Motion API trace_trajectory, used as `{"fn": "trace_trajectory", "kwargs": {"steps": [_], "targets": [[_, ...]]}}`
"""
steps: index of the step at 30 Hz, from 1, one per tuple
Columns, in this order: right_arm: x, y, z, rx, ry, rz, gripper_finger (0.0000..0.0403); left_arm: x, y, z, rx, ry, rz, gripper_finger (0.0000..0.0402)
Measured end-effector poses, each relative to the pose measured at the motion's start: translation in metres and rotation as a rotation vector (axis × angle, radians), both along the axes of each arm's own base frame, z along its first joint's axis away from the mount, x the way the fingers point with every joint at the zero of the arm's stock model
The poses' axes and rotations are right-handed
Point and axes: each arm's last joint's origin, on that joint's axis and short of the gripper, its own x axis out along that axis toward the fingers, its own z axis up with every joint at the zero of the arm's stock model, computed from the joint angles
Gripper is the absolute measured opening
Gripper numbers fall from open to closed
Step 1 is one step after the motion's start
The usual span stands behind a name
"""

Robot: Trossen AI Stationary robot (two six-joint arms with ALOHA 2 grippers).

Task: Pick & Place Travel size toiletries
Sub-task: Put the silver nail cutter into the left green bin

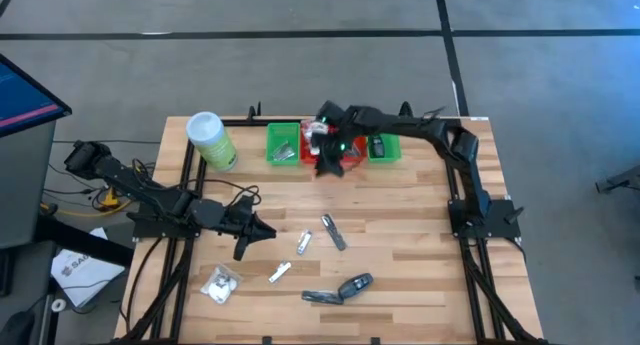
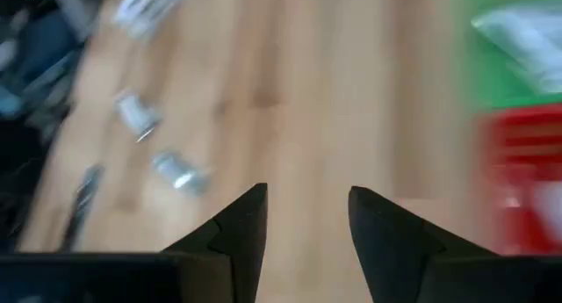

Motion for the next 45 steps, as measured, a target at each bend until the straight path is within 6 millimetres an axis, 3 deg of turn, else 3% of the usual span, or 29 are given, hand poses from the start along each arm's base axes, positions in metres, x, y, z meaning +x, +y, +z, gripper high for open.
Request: {"fn": "trace_trajectory", "kwargs": {"steps": [9,16,19,31,40,45], "targets": [[0.027,0.106,-0.001,-0.015,-0.009,0.295,0.0134,0.000,0.000,0.000,0.010,0.001,-0.004,0.0044],[0.037,0.156,0.002,-0.042,-0.088,0.416,0.0114,0.000,0.000,0.000,0.012,0.001,-0.005,0.0044],[0.039,0.165,-0.002,-0.047,-0.120,0.437,0.0105,0.000,0.000,0.000,0.011,0.001,-0.005,0.0044],[0.033,0.177,-0.049,0.046,-0.238,0.413,0.0086,0.000,0.000,0.000,0.010,0.001,-0.005,0.0044],[0.030,0.176,-0.057,0.024,-0.289,0.422,0.0087,0.000,0.000,0.000,0.009,0.000,-0.005,0.0044],[0.031,0.181,-0.058,-0.077,-0.317,0.442,0.0087,0.000,0.000,0.000,0.009,0.000,-0.005,0.0044]]}}
